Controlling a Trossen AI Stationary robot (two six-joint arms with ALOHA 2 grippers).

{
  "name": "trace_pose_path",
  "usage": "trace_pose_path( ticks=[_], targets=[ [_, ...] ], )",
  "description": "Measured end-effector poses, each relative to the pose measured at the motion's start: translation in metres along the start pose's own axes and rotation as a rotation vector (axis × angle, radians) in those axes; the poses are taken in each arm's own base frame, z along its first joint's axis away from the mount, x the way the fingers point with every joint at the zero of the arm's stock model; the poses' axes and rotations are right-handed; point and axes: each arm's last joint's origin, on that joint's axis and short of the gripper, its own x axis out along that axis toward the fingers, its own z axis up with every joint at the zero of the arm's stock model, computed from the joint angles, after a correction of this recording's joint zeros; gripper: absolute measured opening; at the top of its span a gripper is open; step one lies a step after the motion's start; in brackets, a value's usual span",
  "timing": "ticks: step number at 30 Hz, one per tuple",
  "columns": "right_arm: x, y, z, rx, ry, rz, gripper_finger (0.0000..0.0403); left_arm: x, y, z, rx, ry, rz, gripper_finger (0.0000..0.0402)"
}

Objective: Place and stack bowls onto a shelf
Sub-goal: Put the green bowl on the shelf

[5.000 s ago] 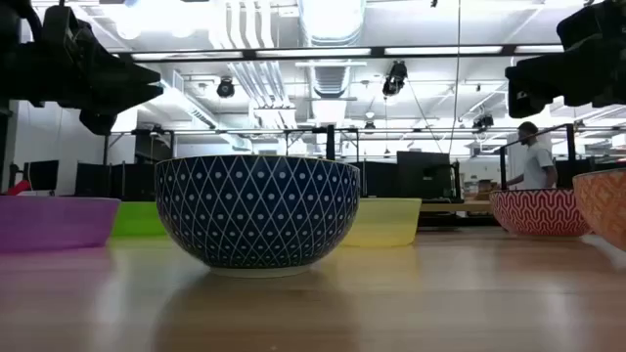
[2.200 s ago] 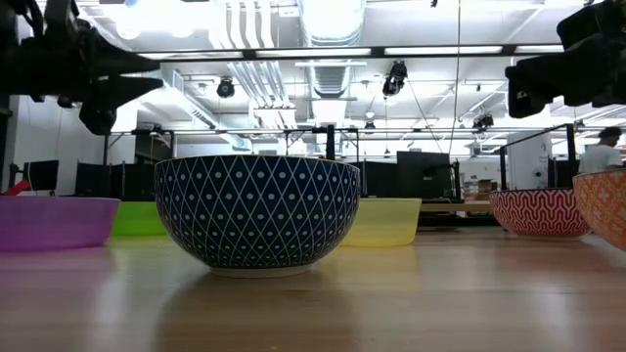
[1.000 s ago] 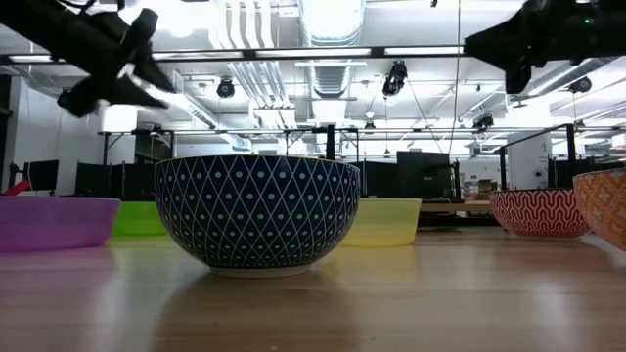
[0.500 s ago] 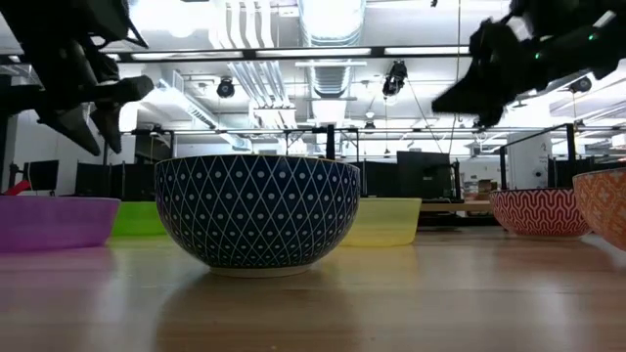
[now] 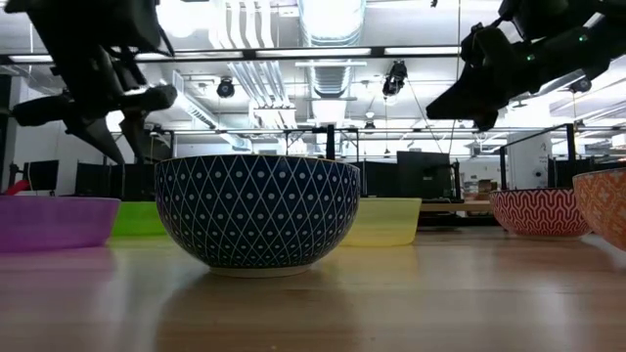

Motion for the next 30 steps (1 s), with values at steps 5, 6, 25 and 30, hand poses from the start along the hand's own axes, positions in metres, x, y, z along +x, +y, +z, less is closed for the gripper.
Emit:
trace_pose_path(
  ticks=[5, 6, 25, 30],
  targets=[
    [0.001, 0.000, -0.001, 0.000, 0.005, 0.006, 0.0068, 0.019, -0.007, 0.013, 0.038, 0.002, 0.064, 0.0127],
    [0.001, 0.000, -0.002, 0.000, 0.008, 0.006, 0.0068, 0.025, -0.008, 0.017, 0.053, 0.013, 0.080, 0.0127],
    [0.000, -0.001, -0.006, -0.002, 0.033, 0.001, 0.0068, 0.082, -0.012, 0.031, 0.221, 0.136, 0.300, 0.0127],
    [0.000, -0.001, -0.006, -0.002, 0.033, 0.001, 0.0068, 0.094, -0.010, 0.028, 0.245, 0.159, 0.363, 0.0127]
  ],
)
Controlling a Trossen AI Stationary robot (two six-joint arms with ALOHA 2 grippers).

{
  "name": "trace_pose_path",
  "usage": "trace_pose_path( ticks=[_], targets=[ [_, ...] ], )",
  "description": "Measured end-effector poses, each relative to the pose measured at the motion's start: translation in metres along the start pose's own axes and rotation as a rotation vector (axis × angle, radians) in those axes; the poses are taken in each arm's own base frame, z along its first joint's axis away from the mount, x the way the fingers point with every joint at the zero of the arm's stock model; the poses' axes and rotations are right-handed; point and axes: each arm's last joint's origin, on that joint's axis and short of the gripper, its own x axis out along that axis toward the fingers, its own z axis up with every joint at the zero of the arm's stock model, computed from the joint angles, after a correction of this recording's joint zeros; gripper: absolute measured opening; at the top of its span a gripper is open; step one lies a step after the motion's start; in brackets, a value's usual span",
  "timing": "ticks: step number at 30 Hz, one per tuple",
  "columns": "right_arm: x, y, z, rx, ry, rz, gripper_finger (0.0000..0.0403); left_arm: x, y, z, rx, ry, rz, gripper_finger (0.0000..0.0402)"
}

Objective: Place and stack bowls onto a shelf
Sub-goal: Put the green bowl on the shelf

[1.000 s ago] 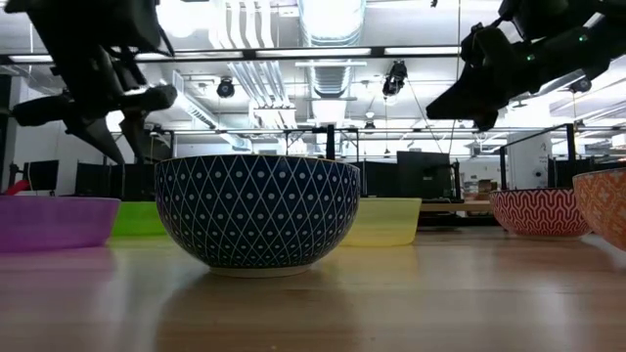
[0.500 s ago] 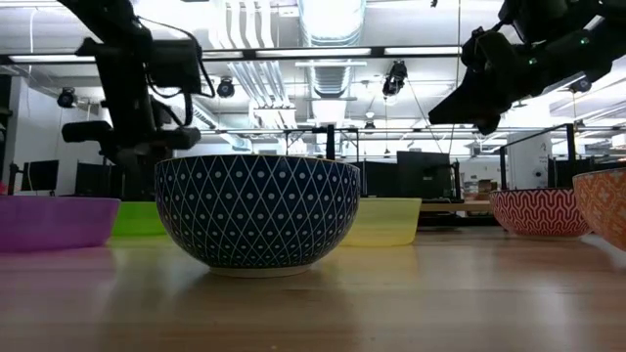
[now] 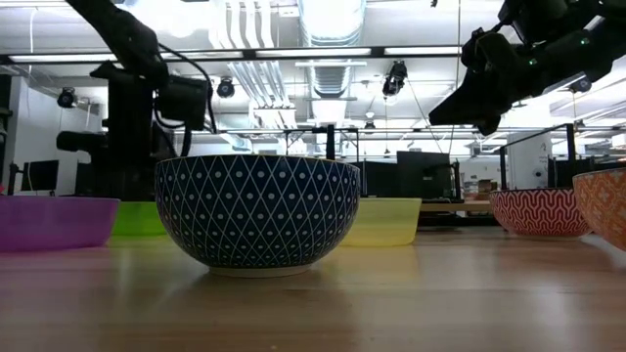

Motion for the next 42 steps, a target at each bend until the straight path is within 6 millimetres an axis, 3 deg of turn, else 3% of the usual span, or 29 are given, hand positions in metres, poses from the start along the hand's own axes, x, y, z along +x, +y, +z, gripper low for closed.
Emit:
trace_pose_path(
  ticks=[11, 20, 25, 42],
  targets=[
    [0.000, 0.000, 0.000, -0.001, 0.001, 0.000, 0.0068, 0.014, -0.008, -0.004, 0.038, 0.035, 0.051, 0.0116],
    [0.000, 0.000, 0.000, -0.003, 0.001, 0.000, 0.0068, 0.013, -0.008, -0.002, 0.031, 0.009, 0.050, 0.0014],
    [0.000, 0.000, 0.000, -0.002, 0.001, 0.000, 0.0068, 0.011, -0.008, -0.001, 0.025, -0.010, 0.048, 0.0007],
    [0.000, 0.000, 0.000, 0.001, 0.002, 0.000, 0.0068, -0.069, -0.018, 0.013, 0.039, -0.223, -0.178, 0.0001]
  ],
)
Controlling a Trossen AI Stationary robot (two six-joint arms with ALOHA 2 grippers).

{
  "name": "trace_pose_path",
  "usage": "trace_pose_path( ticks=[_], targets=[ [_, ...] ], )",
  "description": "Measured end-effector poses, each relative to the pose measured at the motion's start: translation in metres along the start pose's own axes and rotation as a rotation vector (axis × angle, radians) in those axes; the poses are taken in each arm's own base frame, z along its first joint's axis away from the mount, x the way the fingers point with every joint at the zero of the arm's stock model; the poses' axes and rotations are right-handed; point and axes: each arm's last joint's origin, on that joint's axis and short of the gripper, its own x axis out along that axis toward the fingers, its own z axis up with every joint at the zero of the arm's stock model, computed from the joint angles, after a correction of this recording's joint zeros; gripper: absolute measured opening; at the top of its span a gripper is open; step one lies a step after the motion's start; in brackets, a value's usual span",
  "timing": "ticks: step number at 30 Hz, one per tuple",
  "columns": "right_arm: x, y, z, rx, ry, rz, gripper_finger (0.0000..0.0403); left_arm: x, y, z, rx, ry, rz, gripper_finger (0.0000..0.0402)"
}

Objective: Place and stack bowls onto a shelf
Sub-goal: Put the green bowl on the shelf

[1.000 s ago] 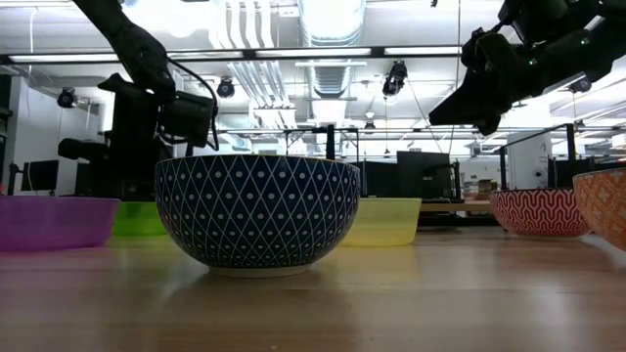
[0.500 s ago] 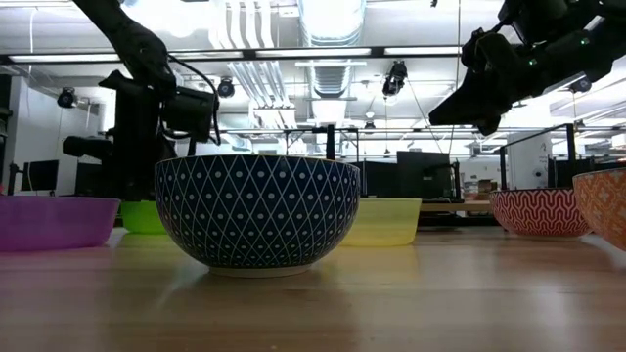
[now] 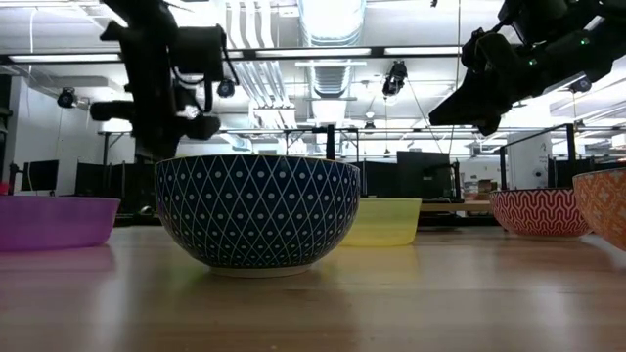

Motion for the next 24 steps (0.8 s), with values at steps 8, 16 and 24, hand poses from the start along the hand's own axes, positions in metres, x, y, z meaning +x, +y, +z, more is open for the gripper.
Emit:
trace_pose_path(
  ticks=[8, 16, 24],
  targets=[
    [0.000, 0.000, 0.000, 0.000, 0.000, 0.000, 0.0068, -0.029, -0.014, -0.002, 0.029, -0.034, -0.115, 0.0001],
    [0.000, 0.000, 0.000, 0.000, -0.001, 0.001, 0.0068, -0.060, -0.027, 0.000, 0.016, -0.096, -0.233, 0.0000],
    [0.000, 0.000, 0.000, 0.000, -0.001, 0.001, 0.0068, -0.079, -0.039, 0.020, -0.021, -0.228, -0.319, 0.0000]
  ],
)
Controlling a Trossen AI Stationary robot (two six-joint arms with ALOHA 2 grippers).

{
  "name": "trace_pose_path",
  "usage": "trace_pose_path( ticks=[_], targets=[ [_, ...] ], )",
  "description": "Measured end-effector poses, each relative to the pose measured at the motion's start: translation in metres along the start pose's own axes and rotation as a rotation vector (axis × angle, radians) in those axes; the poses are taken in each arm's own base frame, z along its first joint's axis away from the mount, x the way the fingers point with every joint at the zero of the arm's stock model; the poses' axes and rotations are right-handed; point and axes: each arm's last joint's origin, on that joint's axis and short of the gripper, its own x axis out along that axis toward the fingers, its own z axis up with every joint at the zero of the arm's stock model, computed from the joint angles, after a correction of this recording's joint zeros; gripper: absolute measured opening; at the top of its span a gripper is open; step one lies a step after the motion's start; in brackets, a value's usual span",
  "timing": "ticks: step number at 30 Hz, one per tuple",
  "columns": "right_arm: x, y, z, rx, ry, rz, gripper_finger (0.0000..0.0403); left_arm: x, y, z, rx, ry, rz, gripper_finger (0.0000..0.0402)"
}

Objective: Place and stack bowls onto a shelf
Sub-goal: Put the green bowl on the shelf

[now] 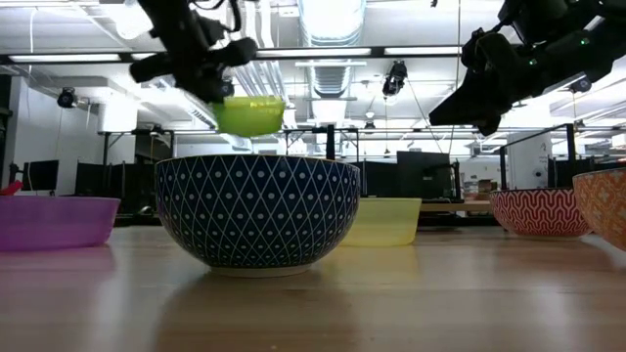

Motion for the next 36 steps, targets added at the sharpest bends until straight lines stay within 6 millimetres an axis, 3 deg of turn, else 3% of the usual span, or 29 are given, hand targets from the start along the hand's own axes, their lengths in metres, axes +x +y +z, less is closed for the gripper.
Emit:
trace_pose_path(
  ticks=[19, 28, 36],
  targets=[
    [0.000, 0.000, 0.000, 0.000, 0.000, 0.002, 0.0068, -0.001, -0.032, 0.022, -0.026, -0.240, -0.148, 0.0000],
    [0.000, 0.000, 0.000, 0.000, 0.002, 0.012, 0.0068, 0.008, -0.065, 0.030, 0.035, -0.314, -0.191, 0.0000],
    [0.000, 0.001, 0.000, 0.000, 0.003, 0.024, 0.0068, 0.019, -0.106, 0.037, 0.138, -0.323, -0.179, 0.0000]
  ],
)
